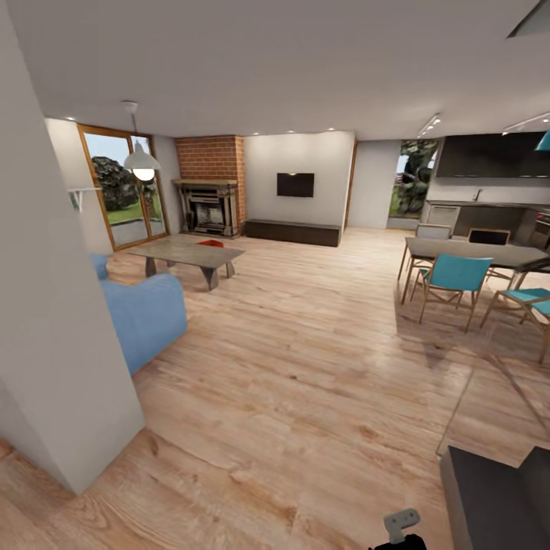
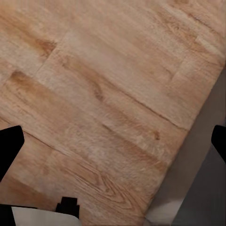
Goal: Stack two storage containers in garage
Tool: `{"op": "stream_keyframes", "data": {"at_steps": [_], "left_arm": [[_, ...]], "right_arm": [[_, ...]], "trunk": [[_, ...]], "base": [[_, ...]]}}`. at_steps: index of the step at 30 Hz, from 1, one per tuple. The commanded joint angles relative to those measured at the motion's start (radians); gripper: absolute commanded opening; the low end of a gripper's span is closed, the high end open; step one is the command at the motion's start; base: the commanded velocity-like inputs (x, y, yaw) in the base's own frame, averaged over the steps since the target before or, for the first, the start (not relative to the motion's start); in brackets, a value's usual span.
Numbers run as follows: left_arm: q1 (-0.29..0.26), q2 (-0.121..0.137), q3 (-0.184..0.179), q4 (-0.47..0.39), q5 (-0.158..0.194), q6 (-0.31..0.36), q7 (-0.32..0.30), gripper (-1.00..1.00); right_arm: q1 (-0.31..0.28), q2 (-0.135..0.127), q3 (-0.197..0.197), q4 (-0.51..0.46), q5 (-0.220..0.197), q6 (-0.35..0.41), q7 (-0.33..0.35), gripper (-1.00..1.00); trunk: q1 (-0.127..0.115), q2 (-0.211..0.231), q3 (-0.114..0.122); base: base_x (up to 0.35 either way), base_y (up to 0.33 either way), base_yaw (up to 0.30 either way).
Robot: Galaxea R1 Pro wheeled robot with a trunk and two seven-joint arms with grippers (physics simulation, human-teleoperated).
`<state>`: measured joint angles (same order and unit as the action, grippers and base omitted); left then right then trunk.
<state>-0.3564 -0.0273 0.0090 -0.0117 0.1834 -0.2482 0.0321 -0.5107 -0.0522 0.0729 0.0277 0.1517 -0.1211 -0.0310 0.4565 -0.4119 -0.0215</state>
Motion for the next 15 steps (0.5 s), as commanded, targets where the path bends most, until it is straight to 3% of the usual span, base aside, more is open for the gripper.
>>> {"op": "stream_keyframes", "data": {"at_steps": [1, 15], "left_arm": [[-0.001, 0.000, 0.000, 0.001, 0.004, -0.003, 0.002, 1.00], [-0.001, -0.002, 0.000, 0.001, 0.004, -0.003, 0.002, 1.00]], "right_arm": [[-0.002, 0.000, 0.007, 0.003, 0.005, -0.005, -0.003, 1.00], [-0.002, 0.000, 0.007, 0.003, 0.006, -0.006, -0.004, 1.00]], "trunk": [[0.001, -0.002, -0.002], [0.001, -0.002, -0.002]], "base": [[0.325, 0.000, 0.000], [0.325, 0.000, 0.000]]}}
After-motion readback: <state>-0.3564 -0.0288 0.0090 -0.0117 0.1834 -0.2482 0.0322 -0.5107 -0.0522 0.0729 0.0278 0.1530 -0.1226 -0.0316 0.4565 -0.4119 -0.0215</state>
